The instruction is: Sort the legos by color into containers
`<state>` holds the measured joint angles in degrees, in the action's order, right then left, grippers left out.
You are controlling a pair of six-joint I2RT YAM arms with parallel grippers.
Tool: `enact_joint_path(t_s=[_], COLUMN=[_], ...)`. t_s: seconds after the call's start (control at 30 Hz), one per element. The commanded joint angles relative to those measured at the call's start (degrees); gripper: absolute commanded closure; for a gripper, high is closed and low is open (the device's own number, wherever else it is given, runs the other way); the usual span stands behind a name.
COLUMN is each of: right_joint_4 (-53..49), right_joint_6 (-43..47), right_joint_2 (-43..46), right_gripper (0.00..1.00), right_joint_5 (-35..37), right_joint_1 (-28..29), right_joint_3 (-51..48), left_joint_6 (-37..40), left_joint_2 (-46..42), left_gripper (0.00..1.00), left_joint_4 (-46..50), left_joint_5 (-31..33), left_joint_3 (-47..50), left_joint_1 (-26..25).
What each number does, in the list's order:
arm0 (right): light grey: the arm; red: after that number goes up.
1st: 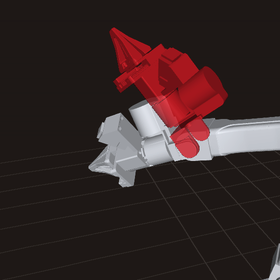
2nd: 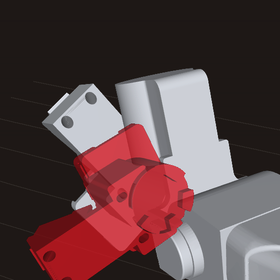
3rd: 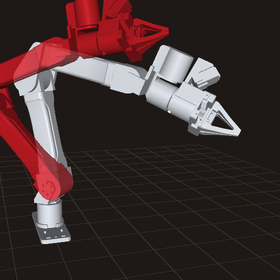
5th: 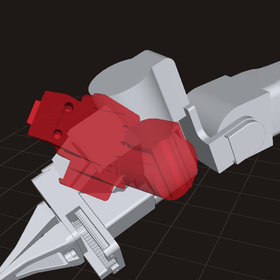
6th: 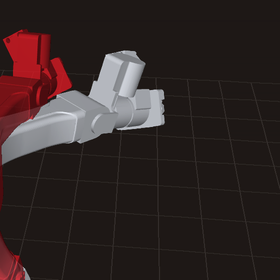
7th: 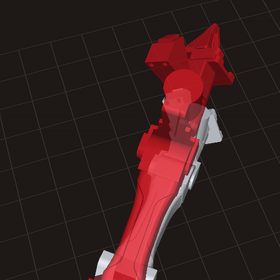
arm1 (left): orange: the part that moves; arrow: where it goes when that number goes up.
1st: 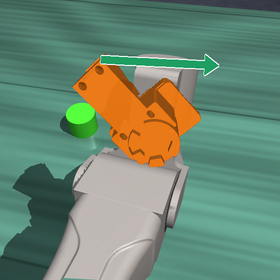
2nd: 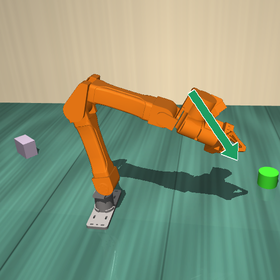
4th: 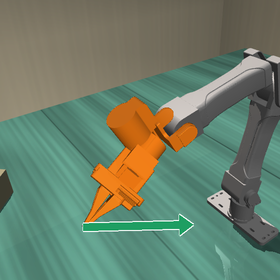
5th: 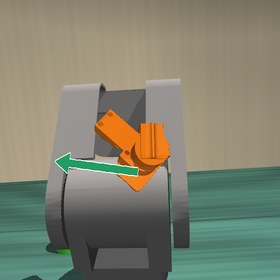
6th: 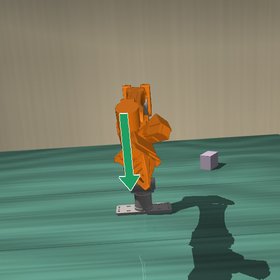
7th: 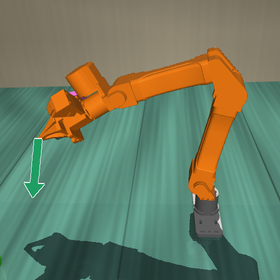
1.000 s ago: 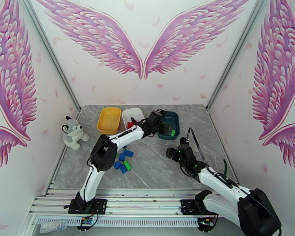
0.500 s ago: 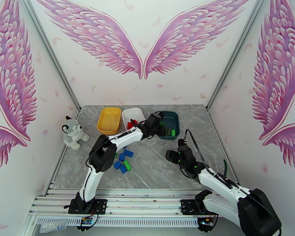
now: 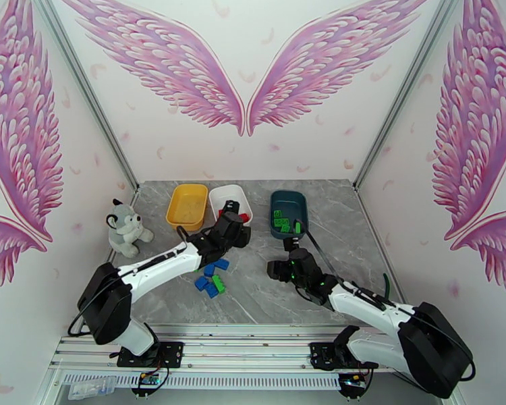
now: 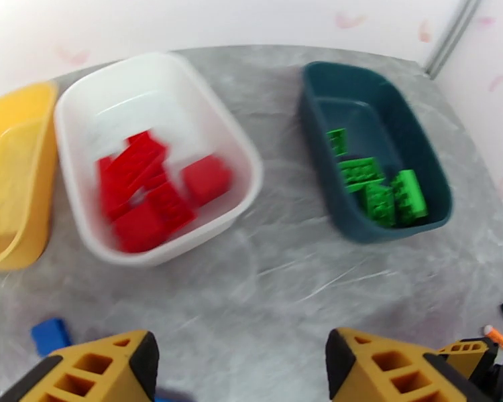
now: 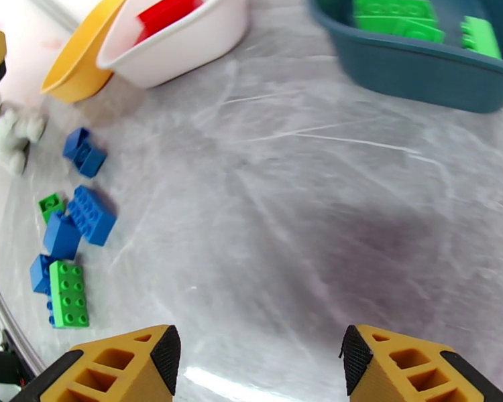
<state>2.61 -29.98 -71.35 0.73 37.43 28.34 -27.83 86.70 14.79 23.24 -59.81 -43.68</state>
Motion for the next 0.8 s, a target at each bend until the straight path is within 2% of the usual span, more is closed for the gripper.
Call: enact_joint_path(t_s=[0.0,0.2,0.37,0.77], right_joint_4=[2.92,4.71,5.08,3.94], right_joint_6=[1.84,1.09,0.45,0.36], right_joint_2=[-4.5,-14.24,-19.63,-20.81], right_gripper=[0.29,0.3,0.31,0.33], right_joint_5=[-1.01,-2.71,-4.31,-4.97], right_joint_1=[3.51,8.6,10.63,11.31], right_joint_3=[4.32,10.33,13.56,15.1], left_joint_6=[-4.74,-10.45,-12.61,-11.71], left_joint_2=[-5.4,-13.24,-15.59,-6.69], left_gripper=[0.27,0.22,0.2,0.22], left_joint_4=[1.73,-0.34,-2.22,-11.86], left_joint_5=[5.88,6.19,4.96,-3.67], left_joint_3=[7.05,18.96,24.88,28.44], left_joint_1=[2.61,7.2,10.27,13.91])
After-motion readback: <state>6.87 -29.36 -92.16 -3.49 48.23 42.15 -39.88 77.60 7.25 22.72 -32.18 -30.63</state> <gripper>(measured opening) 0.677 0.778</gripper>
